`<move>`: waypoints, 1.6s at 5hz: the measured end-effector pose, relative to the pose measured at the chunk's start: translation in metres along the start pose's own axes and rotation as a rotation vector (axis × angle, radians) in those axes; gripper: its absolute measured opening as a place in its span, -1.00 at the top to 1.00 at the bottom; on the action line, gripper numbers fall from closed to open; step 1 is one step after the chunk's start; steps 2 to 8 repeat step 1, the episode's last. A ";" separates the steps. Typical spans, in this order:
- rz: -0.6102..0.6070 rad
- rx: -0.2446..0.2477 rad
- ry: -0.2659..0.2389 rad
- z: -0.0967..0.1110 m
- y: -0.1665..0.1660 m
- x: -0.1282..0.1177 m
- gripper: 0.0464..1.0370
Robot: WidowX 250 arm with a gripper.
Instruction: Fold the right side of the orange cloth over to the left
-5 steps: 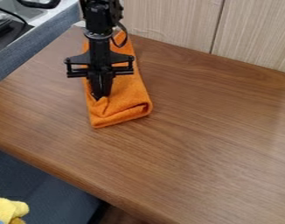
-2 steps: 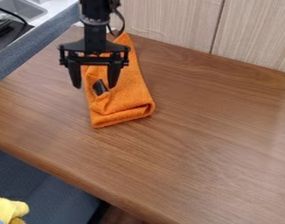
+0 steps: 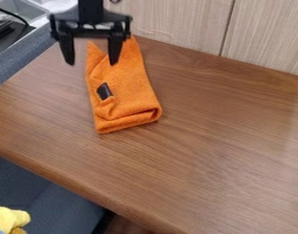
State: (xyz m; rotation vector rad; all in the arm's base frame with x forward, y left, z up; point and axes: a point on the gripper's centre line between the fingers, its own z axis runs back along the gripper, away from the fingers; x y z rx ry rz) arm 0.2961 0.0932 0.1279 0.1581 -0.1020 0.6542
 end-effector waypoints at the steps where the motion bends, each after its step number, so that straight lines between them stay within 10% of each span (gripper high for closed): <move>1: 0.002 -0.002 -0.004 0.003 0.000 0.000 -0.93; 8: 0.002 -0.002 -0.004 0.003 0.000 0.000 -0.93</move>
